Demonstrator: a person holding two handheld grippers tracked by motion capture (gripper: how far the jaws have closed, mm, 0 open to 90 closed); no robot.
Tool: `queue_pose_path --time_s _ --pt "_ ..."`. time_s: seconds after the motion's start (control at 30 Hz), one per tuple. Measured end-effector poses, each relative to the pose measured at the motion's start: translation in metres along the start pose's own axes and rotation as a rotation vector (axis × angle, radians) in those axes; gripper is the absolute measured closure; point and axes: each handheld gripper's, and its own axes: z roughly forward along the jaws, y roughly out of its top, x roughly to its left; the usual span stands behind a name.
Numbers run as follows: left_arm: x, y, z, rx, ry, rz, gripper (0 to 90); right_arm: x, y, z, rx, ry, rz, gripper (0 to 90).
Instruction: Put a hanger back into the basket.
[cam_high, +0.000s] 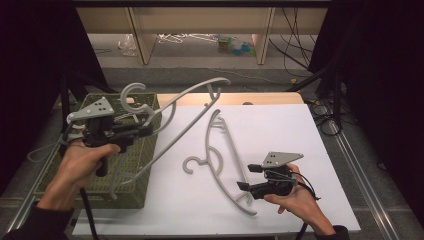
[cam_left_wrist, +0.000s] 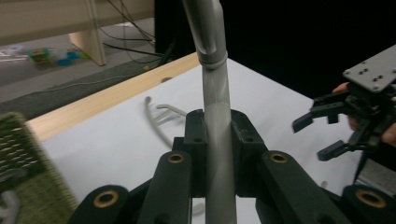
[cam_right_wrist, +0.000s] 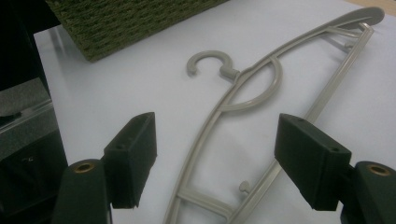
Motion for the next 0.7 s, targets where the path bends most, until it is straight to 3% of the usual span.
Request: queue_pose_path --time_s 0.13,0.4,0.47,0.5,0.7 --pt "0.020 0.000 -0.018 0.007 0.084 0.019 79.0 -0.001 0.000 0.000 -0.003 -0.005 0.004 27.6" --pt "0.064 -0.011 -0.040 0.014 0.180 0.024 79.0 -0.002 -0.001 0.000 -0.020 -0.020 0.025 23.8" --pt "0.067 -0.013 -0.042 0.015 0.190 0.023 79.0 -0.003 -0.001 0.000 -0.017 -0.022 0.026 23.3" --pt "0.078 -0.018 -0.045 0.027 0.211 0.026 79.0 -0.003 -0.001 0.000 -0.018 -0.025 0.033 22.7" --pt "0.100 -0.034 -0.050 0.086 0.278 0.009 79.0 -0.003 -0.002 0.002 -0.011 -0.020 0.029 23.1"
